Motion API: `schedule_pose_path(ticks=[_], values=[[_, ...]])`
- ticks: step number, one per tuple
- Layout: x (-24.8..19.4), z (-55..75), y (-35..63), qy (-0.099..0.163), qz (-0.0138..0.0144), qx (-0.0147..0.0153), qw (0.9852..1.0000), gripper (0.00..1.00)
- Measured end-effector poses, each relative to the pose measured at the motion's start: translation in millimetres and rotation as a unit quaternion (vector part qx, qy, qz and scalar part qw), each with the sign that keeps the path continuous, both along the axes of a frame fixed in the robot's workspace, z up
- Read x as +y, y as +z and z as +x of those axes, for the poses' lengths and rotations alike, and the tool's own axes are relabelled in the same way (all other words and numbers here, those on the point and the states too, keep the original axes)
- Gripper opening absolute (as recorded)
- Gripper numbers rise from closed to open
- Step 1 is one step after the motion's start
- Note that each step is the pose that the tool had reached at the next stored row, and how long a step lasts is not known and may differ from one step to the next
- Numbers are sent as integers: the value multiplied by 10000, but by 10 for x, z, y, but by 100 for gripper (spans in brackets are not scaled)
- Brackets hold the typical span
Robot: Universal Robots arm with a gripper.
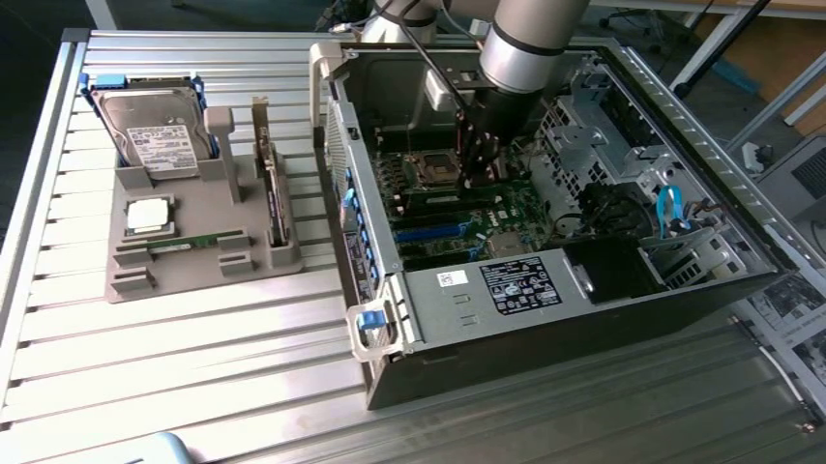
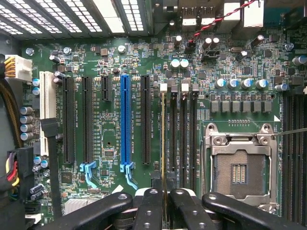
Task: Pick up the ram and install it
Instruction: 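Insert the ram into the slot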
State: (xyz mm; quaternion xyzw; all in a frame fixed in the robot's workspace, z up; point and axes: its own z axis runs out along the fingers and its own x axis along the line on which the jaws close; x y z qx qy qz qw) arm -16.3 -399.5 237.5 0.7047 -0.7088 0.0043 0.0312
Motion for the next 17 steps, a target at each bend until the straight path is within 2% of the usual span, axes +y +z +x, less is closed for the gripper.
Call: schedule_pose_path(ticks=[3,17], values=[[12,0,-1,0,0,0,10000,13],[13,-12,-20,0,0,0,10000,13]])
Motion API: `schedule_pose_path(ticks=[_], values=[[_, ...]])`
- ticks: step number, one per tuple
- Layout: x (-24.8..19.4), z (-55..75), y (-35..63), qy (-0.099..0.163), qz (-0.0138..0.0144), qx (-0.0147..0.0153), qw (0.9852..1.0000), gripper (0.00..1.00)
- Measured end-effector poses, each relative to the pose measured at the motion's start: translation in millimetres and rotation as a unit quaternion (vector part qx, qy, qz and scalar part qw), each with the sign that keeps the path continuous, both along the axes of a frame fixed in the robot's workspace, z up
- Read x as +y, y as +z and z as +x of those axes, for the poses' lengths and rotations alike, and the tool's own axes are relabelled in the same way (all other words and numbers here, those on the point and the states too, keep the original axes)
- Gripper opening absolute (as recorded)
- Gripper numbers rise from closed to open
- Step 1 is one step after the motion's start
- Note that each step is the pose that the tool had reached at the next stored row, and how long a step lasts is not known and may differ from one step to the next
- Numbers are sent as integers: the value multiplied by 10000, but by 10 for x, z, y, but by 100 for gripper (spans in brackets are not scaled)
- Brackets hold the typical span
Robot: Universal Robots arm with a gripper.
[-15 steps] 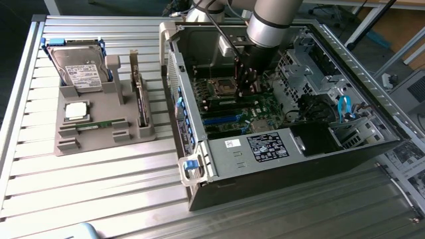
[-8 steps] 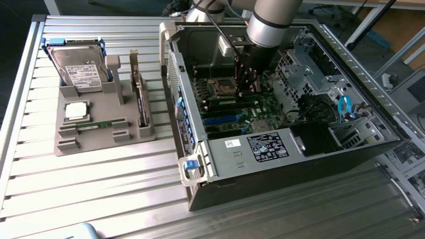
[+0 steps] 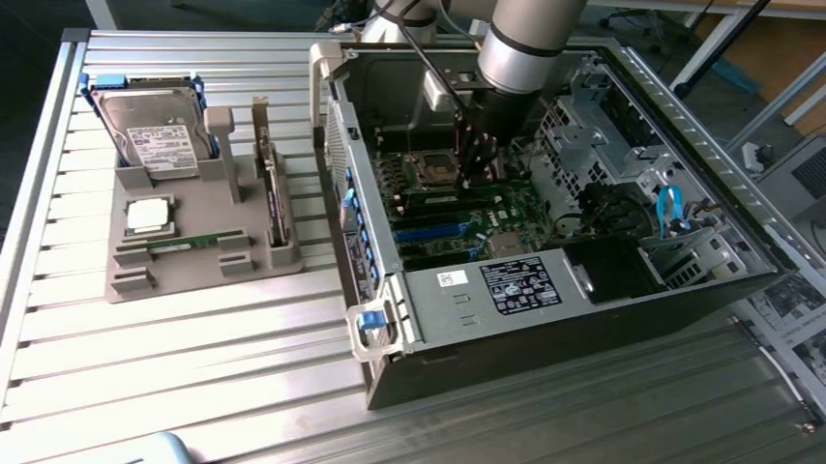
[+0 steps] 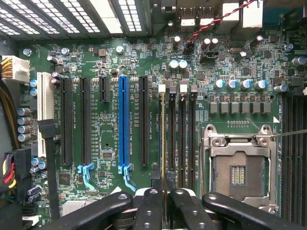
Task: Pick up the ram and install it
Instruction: 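Insert the ram into the slot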
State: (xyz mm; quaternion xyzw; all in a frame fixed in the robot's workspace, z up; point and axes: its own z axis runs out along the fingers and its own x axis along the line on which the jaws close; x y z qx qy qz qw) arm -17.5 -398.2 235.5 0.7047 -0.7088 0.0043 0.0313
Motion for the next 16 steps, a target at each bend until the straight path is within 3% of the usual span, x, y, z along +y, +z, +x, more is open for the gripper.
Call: schedule_pose_path(ticks=[16], values=[[-6,20,-12,0,3,0,10000,13]])
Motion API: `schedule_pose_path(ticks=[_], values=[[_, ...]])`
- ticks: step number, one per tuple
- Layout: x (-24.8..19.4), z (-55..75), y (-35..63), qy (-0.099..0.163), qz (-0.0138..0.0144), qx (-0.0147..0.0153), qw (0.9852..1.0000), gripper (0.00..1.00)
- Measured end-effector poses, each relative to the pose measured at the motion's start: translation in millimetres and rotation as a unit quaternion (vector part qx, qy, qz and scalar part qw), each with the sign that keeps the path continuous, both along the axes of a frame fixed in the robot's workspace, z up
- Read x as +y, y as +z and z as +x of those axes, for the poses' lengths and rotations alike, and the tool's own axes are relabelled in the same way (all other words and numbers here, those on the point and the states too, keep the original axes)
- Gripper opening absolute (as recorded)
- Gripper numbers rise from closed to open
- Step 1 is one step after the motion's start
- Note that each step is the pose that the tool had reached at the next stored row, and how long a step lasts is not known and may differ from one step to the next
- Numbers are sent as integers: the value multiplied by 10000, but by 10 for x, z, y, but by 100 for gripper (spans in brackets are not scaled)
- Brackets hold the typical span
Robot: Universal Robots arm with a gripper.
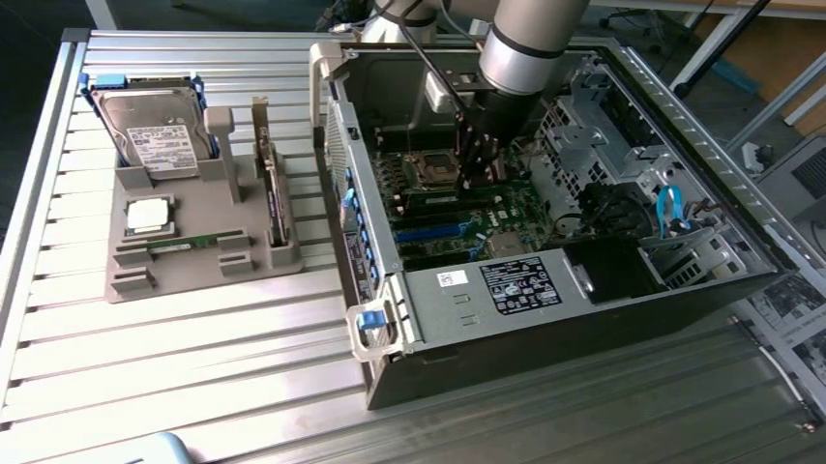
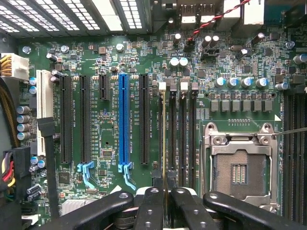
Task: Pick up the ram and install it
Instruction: 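Insert the ram into the slot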
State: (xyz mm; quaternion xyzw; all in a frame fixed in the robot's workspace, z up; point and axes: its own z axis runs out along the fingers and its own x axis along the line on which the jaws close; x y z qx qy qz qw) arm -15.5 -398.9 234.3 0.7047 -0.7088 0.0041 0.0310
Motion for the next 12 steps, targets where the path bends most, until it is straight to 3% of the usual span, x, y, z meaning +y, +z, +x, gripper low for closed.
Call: schedule_pose_path(ticks=[12], values=[[-7,0,-36,3,1,0,10000,13]])
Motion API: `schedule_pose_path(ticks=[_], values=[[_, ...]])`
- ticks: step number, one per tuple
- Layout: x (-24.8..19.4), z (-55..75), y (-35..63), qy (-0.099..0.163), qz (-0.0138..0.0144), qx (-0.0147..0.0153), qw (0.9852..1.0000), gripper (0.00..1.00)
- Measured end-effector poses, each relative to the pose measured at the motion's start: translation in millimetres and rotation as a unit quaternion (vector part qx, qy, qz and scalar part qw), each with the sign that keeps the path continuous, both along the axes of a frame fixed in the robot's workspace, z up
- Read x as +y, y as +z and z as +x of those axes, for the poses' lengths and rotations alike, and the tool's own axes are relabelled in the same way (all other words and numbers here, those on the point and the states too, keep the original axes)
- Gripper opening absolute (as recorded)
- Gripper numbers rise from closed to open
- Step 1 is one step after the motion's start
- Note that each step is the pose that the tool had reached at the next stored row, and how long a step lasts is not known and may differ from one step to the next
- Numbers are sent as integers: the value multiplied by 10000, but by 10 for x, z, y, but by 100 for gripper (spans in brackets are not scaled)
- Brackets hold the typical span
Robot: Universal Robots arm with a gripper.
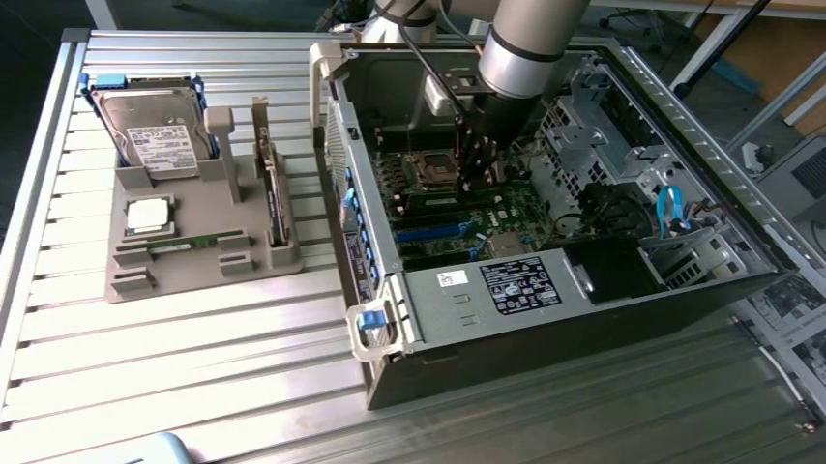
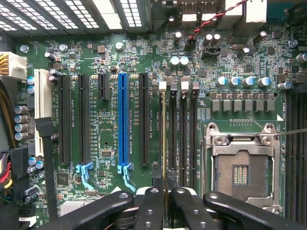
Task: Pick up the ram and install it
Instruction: 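Insert the ram into the slot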
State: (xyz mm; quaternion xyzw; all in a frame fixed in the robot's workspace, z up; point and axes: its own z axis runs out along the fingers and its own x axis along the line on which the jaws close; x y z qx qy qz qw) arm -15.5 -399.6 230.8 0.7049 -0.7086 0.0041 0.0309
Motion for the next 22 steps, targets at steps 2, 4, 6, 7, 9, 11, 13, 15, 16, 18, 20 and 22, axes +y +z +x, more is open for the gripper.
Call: schedule_pose_path(ticks=[2,4,6,7,9,11,13,15,16,18,20,22], values=[[-2,0,0,24,0,0,10000,13],[-3,0,1,58,-2,0,10000,13],[-4,0,1,81,-2,0,10000,13],[-4,0,1,81,-2,0,10000,13],[-4,0,1,81,-2,0,10000,13],[-4,0,1,81,-2,0,10000,13],[-4,0,1,81,-2,0,10000,20],[-4,0,1,81,-2,0,10000,26],[-4,0,1,81,-2,0,10000,26],[-3,0,1,80,-3,0,10000,26],[-3,0,5,81,-3,0,10000,26],[-4,0,14,81,-4,1,10000,26]])
